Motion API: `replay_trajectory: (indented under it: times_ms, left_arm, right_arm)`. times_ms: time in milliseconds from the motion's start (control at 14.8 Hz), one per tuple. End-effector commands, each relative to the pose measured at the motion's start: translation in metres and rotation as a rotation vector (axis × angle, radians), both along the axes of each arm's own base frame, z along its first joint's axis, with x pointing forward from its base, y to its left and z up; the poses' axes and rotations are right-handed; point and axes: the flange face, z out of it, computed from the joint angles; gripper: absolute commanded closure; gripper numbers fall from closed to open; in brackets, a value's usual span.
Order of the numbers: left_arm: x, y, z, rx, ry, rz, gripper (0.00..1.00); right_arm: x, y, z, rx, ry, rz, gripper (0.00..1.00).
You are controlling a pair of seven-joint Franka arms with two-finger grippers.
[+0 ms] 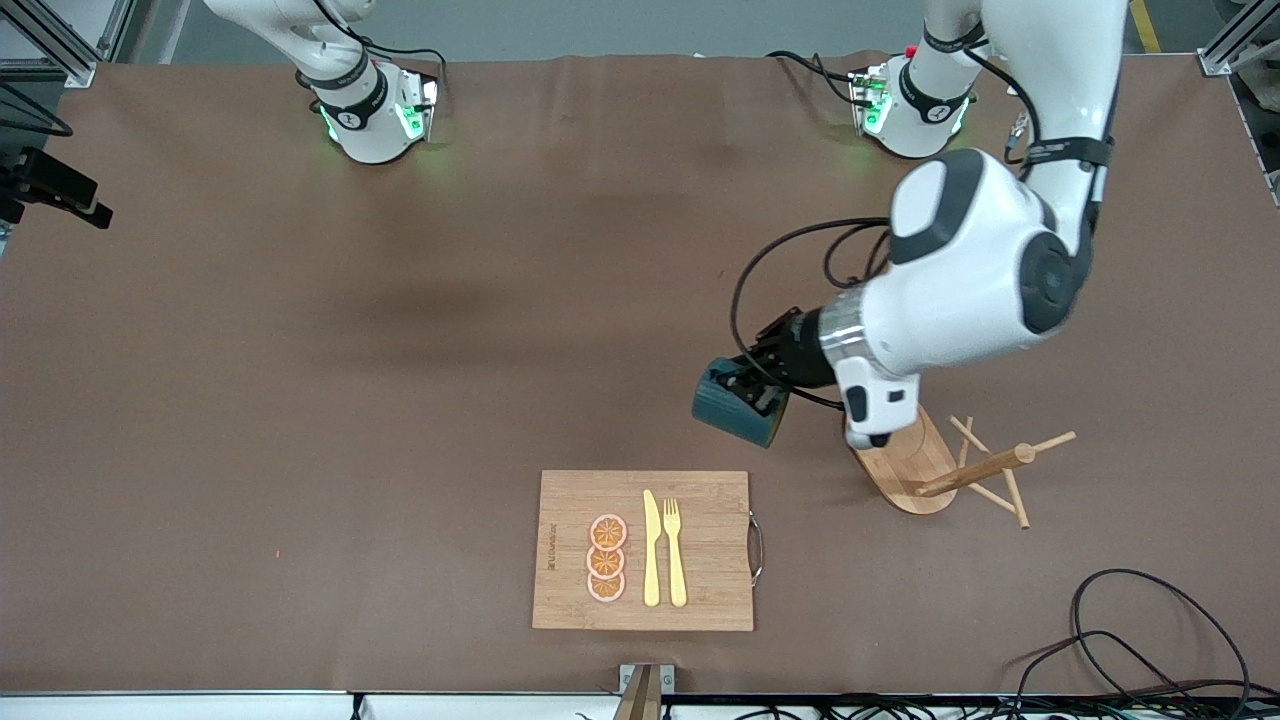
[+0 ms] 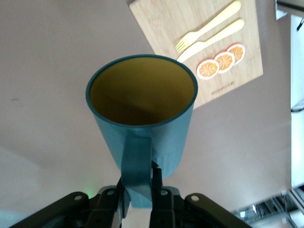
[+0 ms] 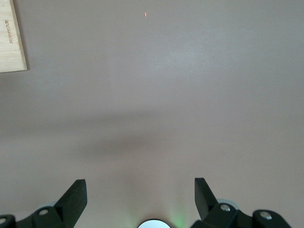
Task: Pass cup and hang on rack
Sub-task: 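Carry the mug with the left gripper over the wooden rack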
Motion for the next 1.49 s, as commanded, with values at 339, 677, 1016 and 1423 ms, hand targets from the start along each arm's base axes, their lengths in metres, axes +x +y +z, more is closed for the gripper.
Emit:
replay_trajectory:
  times_ms: [339,677,1016,1423]
  left_arm:
    - [0.007,0.106,-0.020,-0.230,0.129,-0.136,0.99]
    - [-0.004,0.167,-0.035,-0.288,0.118,-0.211,0.99]
    - [-0.002,0.246,-0.046,-0.362,0.085,-0.253,1.00]
    - [-0.002,0.290,-0.077,-0.427,0.046,-0.264,0.99]
  right_arm:
    - [-0.007,0.000,0.001,0.012,-0.010,-0.009,0.00]
    - [-0.007,-0.001,0.002,0.007,-0.010,0.008,0.00]
    - [-0.008,-0.001,0.004,0.000,-0.013,0.035,0.00]
    - [-0.008,0.001,0.003,-0.015,-0.008,0.047,0.00]
